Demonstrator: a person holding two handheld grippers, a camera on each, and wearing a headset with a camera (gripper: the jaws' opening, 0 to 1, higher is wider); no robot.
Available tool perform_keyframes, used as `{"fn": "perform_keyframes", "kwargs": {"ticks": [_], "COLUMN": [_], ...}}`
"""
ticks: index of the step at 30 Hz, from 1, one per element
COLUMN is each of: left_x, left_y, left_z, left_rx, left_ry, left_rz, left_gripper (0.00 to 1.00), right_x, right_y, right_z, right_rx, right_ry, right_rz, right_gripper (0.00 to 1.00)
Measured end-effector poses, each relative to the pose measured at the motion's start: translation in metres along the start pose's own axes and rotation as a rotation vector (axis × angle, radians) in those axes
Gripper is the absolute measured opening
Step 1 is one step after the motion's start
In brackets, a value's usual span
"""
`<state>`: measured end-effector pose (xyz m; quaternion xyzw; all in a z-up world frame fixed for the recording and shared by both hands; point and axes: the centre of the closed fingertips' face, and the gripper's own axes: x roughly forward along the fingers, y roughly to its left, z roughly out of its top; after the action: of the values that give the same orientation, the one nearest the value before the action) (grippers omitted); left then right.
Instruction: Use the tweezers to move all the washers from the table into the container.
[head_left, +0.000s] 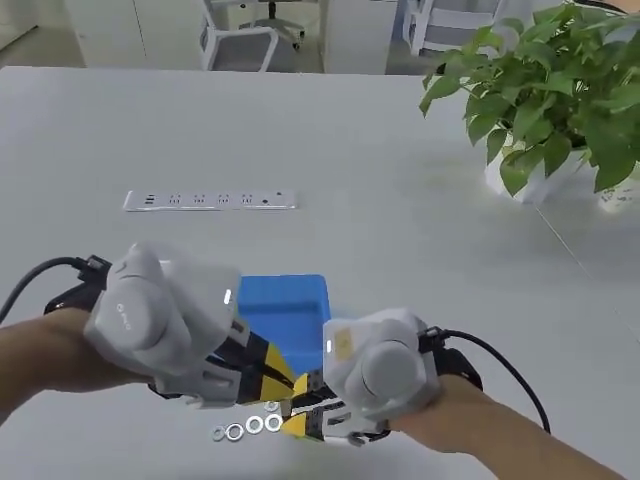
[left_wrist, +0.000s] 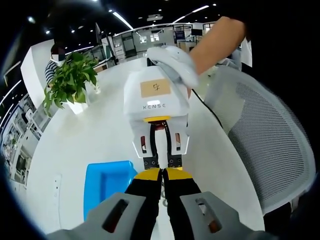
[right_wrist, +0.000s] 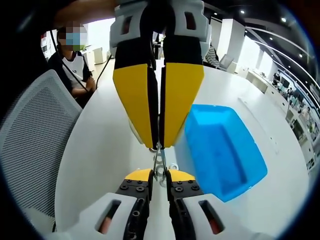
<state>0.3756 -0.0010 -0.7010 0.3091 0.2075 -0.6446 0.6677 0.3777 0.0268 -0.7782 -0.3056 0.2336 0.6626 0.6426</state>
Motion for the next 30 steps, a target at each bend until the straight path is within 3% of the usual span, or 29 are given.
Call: {"fn": "perform_keyframes", "kwargs": {"ticks": [10, 18, 30], "left_x": [0.0035, 0.0032, 0.0021], "left_y": [0.0038, 0.0014, 0.0027], "left_z": [0.002, 0.0015, -0.0002], "left_rx": [0.01, 0.058, 0.08], "left_ry": [-0.002, 0.013, 0.031], "left_rz": [-0.025, -0.076, -0.089], "left_gripper": [0.06, 0.06, 0.06], "right_x": [-0.0014, -0.0032, -0.0035], "right_y": [-0.0024, -0.0023, -0.0054], "right_z": [-0.0036, -0.0027, -0.0017], "right_rx": [0.009, 0.007, 0.014], "right_ry": [0.003, -0.002, -0.01], "right_rz": [-0.011, -0.026, -0.044], "right_gripper": [0.14, 0.14, 0.13]}}
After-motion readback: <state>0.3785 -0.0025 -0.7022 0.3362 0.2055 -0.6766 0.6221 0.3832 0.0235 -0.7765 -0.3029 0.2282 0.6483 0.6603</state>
